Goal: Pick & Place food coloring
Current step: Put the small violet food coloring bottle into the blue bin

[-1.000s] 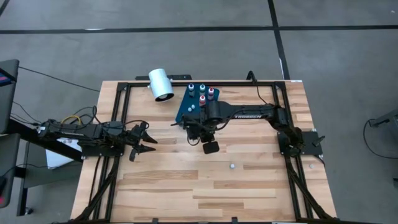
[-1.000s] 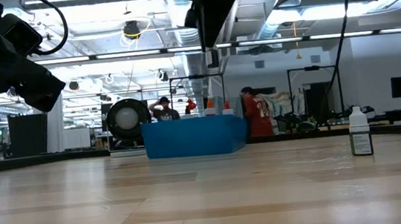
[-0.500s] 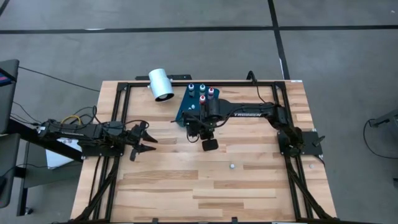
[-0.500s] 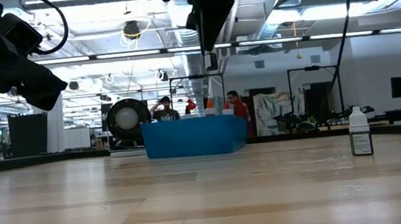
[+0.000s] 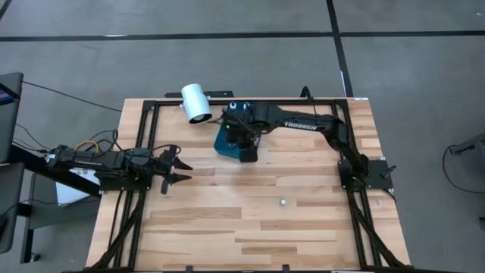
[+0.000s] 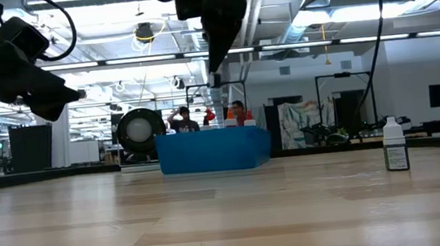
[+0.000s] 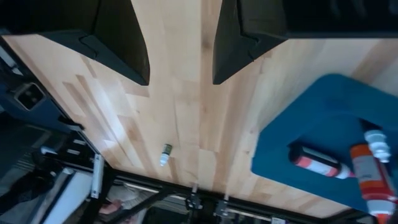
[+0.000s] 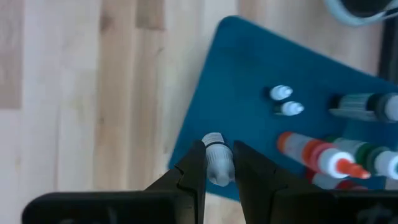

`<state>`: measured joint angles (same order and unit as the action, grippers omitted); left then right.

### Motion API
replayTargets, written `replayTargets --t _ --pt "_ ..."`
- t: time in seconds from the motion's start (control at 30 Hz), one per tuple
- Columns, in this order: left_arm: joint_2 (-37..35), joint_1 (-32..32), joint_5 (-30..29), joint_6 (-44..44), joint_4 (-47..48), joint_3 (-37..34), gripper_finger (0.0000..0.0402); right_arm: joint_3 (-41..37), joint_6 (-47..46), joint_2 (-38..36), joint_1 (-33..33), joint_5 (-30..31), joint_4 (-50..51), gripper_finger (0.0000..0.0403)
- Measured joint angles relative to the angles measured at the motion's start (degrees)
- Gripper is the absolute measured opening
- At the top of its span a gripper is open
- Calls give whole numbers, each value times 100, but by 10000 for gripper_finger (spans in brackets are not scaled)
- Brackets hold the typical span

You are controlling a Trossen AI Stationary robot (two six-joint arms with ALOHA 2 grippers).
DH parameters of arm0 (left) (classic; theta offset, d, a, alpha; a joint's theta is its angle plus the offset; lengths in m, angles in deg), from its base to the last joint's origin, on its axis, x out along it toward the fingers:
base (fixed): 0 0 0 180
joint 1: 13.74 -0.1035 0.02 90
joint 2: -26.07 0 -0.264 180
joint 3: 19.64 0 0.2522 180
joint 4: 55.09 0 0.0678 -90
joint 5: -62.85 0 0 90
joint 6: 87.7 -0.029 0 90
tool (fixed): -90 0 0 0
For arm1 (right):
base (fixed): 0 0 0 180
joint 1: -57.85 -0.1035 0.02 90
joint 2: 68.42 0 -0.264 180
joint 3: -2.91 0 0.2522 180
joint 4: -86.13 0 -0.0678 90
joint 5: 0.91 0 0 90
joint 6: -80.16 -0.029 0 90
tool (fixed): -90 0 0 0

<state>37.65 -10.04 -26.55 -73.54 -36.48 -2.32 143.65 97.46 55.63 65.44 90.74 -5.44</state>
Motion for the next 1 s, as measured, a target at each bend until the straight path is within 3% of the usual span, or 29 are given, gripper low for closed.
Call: replayTargets --t 0.33,1.0 --pt "0 0 -299 9 -1 -1 167 0 68 0 428 0 -380 62" --pt "0 0 -298 61 0 -1 167 -64 74 -2 407 -4 -613 62"
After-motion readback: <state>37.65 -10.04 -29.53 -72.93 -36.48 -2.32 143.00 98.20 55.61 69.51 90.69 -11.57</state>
